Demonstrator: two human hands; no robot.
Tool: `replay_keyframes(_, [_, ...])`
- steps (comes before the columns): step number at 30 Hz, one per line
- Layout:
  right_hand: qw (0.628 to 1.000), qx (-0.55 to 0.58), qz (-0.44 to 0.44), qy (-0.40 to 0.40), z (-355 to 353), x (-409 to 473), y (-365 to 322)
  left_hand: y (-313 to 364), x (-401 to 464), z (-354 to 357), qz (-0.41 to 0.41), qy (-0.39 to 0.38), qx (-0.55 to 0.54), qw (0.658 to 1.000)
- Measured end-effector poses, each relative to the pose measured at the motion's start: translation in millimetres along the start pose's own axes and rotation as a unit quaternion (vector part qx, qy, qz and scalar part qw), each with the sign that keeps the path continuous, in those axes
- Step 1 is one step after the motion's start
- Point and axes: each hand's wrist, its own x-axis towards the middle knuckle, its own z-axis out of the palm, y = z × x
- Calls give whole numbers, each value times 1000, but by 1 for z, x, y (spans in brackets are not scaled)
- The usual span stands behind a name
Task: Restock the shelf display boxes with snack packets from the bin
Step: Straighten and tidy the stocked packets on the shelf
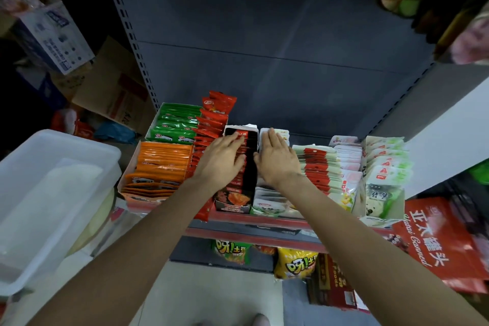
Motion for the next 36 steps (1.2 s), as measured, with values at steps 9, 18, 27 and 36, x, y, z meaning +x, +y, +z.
replay_keyframes(9, [982,96,-153,46,9,-30,-55,-78,-75,-32,-53,54,-101,992])
replay_keyframes(18, [986,-62,-150,-31,39,-29,-88,-99,-105,-30,68,-215,60,972])
replay_keyframes(27, [981,62,-94,159,46,-75,-93,-97,-59,-31,32,-114,-43,992])
replay_keyframes(36, [995,-35,-56,-77,108,-90,-124,-96,-74,-16,65,0,-10,998])
